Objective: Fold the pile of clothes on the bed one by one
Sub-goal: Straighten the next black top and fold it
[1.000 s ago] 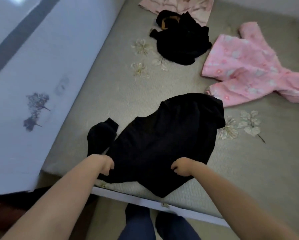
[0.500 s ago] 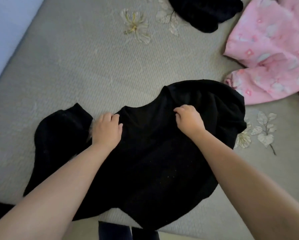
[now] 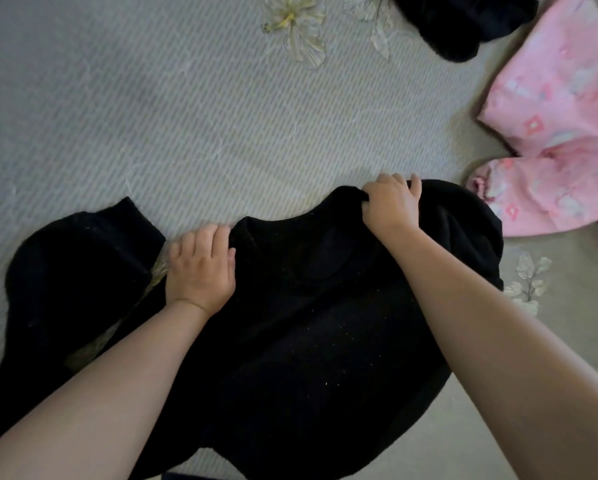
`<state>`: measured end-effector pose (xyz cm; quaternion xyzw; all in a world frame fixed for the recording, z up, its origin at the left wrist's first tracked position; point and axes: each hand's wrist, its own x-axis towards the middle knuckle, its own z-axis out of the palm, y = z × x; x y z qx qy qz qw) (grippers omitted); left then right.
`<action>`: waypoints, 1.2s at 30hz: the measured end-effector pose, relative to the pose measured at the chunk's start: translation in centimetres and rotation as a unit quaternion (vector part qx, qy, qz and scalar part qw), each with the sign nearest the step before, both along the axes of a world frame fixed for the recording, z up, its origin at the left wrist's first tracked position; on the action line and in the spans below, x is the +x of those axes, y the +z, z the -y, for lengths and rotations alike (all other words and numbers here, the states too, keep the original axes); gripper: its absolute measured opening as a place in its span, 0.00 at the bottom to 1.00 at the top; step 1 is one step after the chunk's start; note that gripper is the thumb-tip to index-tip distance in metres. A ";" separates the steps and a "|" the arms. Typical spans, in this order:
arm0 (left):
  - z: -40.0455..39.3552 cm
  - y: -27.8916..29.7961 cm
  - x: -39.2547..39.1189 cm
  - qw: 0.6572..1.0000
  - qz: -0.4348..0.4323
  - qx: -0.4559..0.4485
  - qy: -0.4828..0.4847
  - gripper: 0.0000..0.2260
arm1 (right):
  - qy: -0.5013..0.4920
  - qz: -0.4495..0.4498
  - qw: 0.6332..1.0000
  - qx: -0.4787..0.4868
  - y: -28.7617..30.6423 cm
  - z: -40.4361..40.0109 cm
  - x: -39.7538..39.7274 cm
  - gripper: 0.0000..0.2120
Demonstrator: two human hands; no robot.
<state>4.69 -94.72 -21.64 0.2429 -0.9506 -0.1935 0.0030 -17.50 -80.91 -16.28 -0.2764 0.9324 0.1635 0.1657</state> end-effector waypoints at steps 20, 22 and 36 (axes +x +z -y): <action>-5.2 26.4 -7.1 0.808 -0.170 0.532 0.186 0.13 | -0.109 -0.108 0.929 -0.336 22.4 -18.1 2.7 0.15; -7.1 31.7 -7.2 0.807 -0.219 0.527 0.151 0.12 | -0.129 -0.122 0.905 -0.386 27.7 -20.0 2.1 0.15; -15.0 56.7 -3.1 0.841 -0.468 0.255 0.096 0.05 | -0.149 -0.225 0.803 -0.532 52.0 -28.2 7.2 0.15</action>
